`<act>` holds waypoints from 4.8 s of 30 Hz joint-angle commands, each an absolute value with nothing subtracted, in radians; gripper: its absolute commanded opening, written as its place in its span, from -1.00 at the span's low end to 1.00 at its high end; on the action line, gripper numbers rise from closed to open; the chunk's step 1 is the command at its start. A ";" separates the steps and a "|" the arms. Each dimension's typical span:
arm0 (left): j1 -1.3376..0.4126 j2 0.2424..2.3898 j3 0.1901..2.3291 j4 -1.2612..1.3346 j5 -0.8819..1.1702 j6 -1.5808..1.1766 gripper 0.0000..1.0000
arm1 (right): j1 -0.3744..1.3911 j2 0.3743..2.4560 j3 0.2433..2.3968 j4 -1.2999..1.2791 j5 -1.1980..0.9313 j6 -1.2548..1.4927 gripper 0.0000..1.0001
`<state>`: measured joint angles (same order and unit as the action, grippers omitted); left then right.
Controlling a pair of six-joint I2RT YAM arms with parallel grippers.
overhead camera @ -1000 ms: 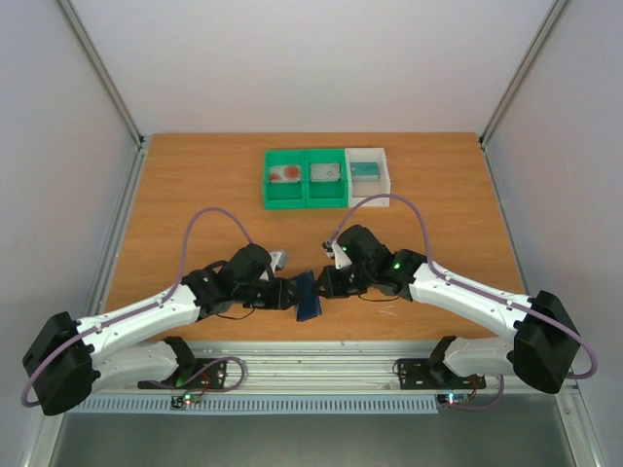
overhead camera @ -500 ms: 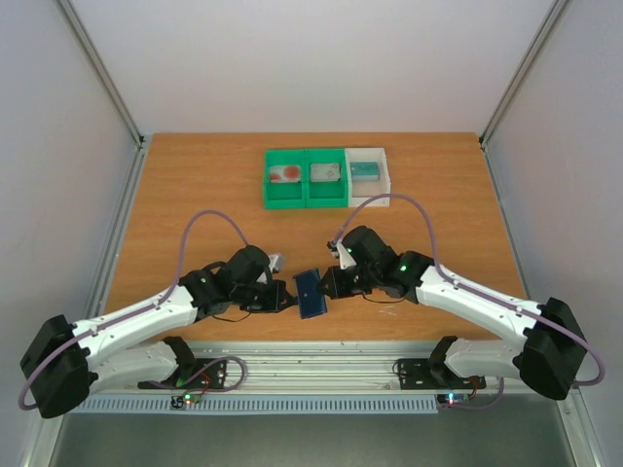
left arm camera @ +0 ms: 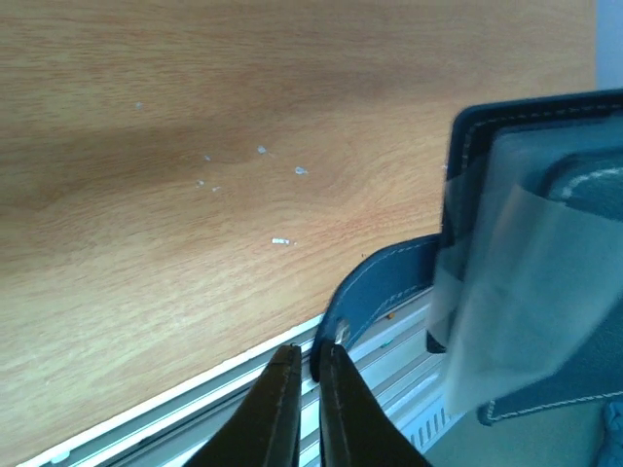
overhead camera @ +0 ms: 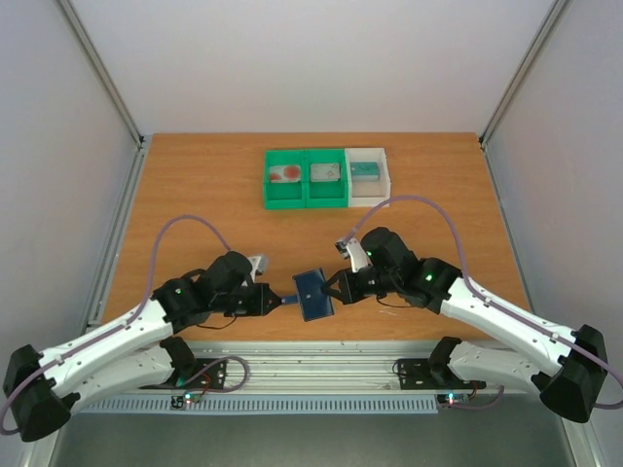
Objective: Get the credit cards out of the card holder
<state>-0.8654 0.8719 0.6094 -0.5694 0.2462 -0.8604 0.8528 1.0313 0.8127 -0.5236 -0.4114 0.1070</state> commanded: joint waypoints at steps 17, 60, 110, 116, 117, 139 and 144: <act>-0.869 0.443 0.438 -0.339 0.390 -0.982 0.26 | 0.851 0.905 0.760 -0.372 -0.652 0.199 -0.98; -0.868 0.614 0.437 -0.258 0.392 -0.871 0.51 | 0.852 0.961 0.767 -0.364 -0.652 0.184 -0.98; -0.867 0.782 0.312 -0.225 0.202 -0.848 -0.99 | 0.788 1.365 0.605 -0.056 -0.523 0.136 -0.98; -0.867 0.922 0.303 -0.157 0.197 -0.849 -0.93 | 0.757 1.501 0.602 0.010 -0.503 0.140 -0.83; -0.867 0.948 0.304 -0.146 0.203 -0.847 -0.87 | 0.757 1.505 0.612 -0.036 -0.485 0.136 -0.77; -0.848 0.932 0.227 -0.065 0.172 -0.916 -0.39 | 1.062 1.532 0.942 -0.617 0.079 0.159 0.36; -0.848 0.930 0.195 0.050 0.202 -0.931 -0.26 | 1.085 1.571 0.955 -0.622 0.103 0.172 0.35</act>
<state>-0.8520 0.9398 0.2199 -0.0952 0.1978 -0.9157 1.0645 1.5486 0.9314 -0.5774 0.0265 0.1524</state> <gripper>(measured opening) 0.349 0.678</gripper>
